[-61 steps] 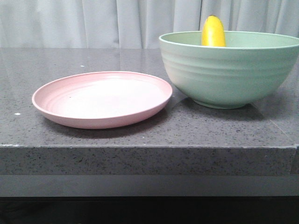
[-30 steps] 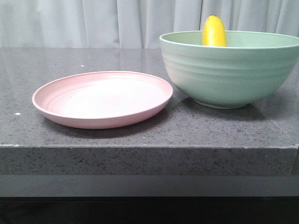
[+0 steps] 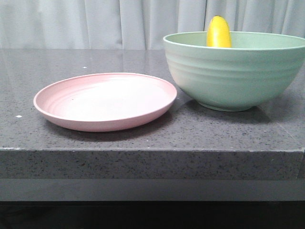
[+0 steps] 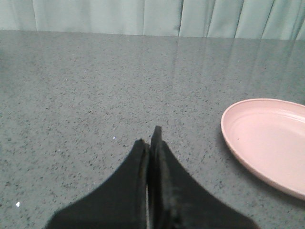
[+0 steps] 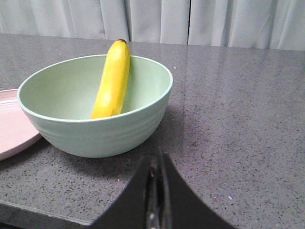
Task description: Transfer banana from pink plate to green bowl
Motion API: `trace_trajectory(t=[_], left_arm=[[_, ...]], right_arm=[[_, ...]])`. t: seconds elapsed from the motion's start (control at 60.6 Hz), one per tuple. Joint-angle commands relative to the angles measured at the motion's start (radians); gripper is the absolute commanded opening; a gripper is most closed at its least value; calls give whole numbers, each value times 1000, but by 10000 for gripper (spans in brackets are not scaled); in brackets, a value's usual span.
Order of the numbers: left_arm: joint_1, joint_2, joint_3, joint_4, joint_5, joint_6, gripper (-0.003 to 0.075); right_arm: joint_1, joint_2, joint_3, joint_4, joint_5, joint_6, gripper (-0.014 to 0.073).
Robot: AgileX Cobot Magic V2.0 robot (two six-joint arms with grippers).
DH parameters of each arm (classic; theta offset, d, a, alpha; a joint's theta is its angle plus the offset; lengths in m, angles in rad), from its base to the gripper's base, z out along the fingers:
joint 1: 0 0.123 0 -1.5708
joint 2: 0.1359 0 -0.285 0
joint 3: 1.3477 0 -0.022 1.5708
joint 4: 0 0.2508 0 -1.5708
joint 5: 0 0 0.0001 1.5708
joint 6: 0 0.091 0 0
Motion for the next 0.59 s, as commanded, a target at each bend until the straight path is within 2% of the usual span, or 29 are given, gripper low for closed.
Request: trace_trajectory(t=[0.0, 0.264, 0.396, 0.462, 0.577], left_arm=[[19, -57, 32, 3, -78, -1, -20], [81, -269, 205, -19, -81, -1, -20], [87, -264, 259, -35, -119, -1, -20], [87, -264, 289, -49, -180, -1, -20], [87, -264, 286, -56, -210, -1, -20]], right_arm=[[3, 9, -26, 4, -77, 2, -62], [3, 9, -26, 4, -77, 2, -62], [3, 10, -26, 4, -76, 2, -62], [3, 10, -26, 4, -76, 2, -62], [3, 10, -26, 4, -76, 2, -62]])
